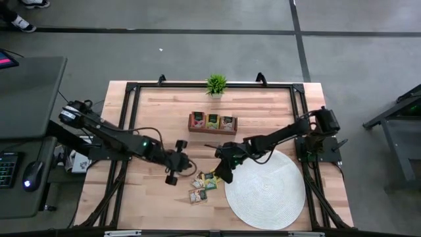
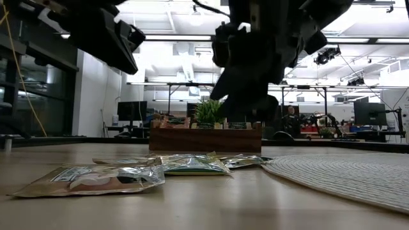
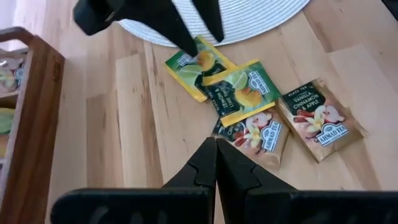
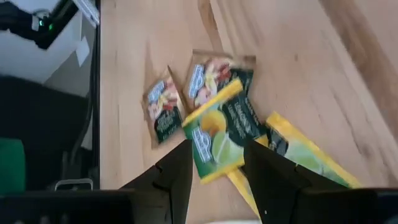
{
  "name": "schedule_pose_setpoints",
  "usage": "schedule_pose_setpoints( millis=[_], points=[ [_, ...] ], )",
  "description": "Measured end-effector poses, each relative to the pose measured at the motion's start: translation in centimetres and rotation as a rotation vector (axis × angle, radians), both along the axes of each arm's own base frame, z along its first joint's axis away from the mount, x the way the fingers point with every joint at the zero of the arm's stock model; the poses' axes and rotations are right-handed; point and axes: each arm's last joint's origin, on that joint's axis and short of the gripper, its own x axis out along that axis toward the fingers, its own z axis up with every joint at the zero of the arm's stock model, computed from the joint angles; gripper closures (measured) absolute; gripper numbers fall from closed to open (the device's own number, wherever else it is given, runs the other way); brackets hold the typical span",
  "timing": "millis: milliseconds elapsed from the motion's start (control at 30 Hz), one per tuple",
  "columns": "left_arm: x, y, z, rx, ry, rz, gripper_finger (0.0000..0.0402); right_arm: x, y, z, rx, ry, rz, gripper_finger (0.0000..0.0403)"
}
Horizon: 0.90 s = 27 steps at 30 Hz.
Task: Pick & Place Tea
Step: Put the yellow tea bag into the middle section of the wooden organizer
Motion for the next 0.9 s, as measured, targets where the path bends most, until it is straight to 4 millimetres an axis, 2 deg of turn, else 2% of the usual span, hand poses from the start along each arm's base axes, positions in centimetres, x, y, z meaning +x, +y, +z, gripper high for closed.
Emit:
schedule_pose_setpoints(
  millis=[300, 500, 900],
  points=[
    [1.9, -2.1, -2.5, 0.017, -0.029, -0.045, 0.0401, -0.1, 0.8, 0.0, -0.113, -0.027, -0.052, 0.0263],
    [3.6, -3.0, -3.8, -0.070, -0.088, -0.090, 0.0401, -0.4, 0.6, -0.3, -0.162, 0.010, -0.091, 0.0263],
    [3.1, -4.9, -4.2, -0.197, -0.104, 0.047, 0.0401, -0.5, 0.7, -0.5, -0.239, -0.004, -0.010, 0.0263]
  ],
)
